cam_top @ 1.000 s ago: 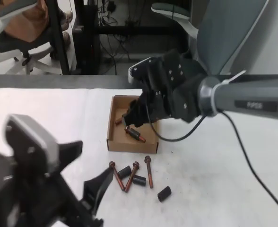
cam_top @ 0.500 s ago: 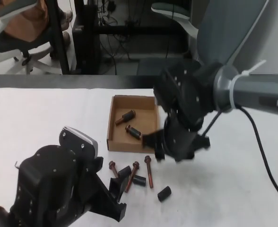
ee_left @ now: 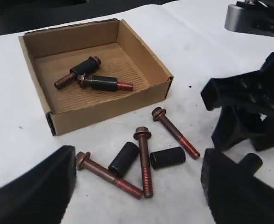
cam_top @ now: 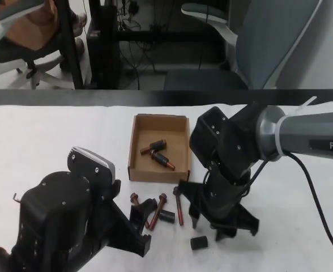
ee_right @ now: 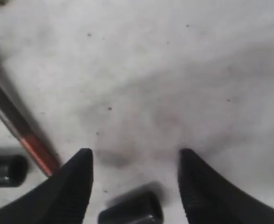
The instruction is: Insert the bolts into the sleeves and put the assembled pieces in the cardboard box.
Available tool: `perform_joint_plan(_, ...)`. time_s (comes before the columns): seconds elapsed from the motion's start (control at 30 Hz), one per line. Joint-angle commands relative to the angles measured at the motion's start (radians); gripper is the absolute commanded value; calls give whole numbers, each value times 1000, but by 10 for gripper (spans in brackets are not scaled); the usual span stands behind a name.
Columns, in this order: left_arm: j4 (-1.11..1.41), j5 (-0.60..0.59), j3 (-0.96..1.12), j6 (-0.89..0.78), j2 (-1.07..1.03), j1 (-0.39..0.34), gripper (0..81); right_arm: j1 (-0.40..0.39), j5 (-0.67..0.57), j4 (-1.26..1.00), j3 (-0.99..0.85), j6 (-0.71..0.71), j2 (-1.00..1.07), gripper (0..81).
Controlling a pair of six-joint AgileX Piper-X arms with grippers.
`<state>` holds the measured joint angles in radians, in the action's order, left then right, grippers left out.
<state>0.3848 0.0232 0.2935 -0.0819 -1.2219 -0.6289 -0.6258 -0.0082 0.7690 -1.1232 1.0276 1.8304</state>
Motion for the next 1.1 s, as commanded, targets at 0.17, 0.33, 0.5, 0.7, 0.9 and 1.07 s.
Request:
perform_joint_plan(0.17,-7,-12,2,-1,1,2,700,-67,-29,-15,7,290,-7,528)
perform_joint_plan(0.33,-47,-67,2,-1,1,2,700,-112,57,29,8,442,-7,465)
perform_joint_plan(0.5,-132,-77,2,-9,1,2,700,-124,70,47,20,469,-7,323)
perform_joint_plan(0.7,-172,-77,2,-9,1,2,700,-127,51,35,20,414,-7,323)
perform_joint_plan(0.9,-172,-85,2,-9,1,2,700,-110,100,3,18,-171,-7,323)
perform_joint_plan(1.07,-172,-136,2,-65,1,2,700,-80,27,31,15,-900,-7,323)
